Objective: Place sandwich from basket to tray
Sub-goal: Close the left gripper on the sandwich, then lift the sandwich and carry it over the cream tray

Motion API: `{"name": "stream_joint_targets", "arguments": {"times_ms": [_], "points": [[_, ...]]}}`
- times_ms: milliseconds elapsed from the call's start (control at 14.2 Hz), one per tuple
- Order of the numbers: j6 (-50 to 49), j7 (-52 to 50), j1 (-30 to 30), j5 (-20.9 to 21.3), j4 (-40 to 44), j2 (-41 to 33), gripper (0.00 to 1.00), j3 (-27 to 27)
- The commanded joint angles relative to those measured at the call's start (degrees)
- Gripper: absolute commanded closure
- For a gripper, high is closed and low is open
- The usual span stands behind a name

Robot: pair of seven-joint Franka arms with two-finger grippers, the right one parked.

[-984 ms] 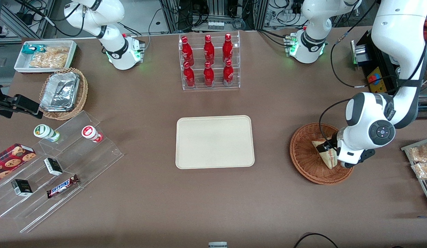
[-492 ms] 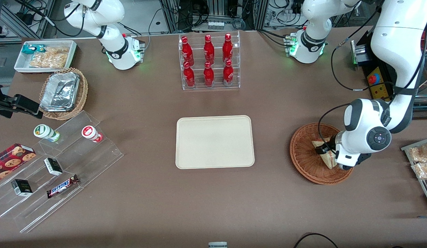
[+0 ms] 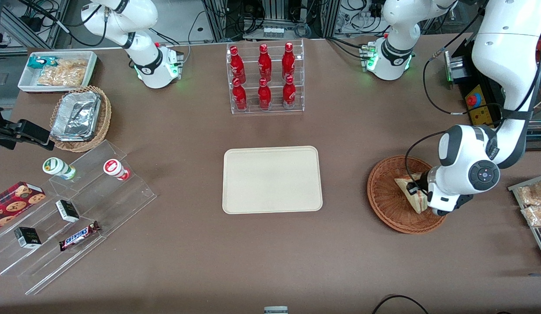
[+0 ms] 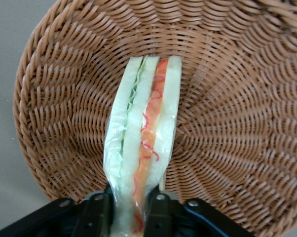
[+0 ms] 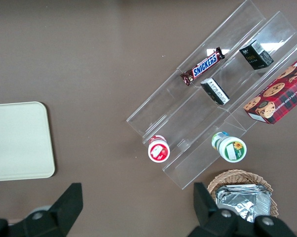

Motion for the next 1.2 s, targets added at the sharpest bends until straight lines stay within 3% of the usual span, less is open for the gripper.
{"name": "stream_joint_targets", "arguments": {"times_ms": [0, 281, 492, 844, 1125], "points": [[-2.0, -0.8, -3.0, 0.8, 2.0, -2.5, 0.89, -1.6], [-5.8, -1.1, -11.9, 0.7, 4.9, -5.2, 0.89, -5.1], [-5.5, -4.6, -23.2, 0.2, 7.4, -4.5, 0.88, -5.3], [-6.4, -13.2, -37.2, 1.0, 24.1, 9.8, 0.88, -4.7], [-8.2, -19.9, -41.9, 6.9, 33.2, 19.1, 0.87, -4.6]]}}
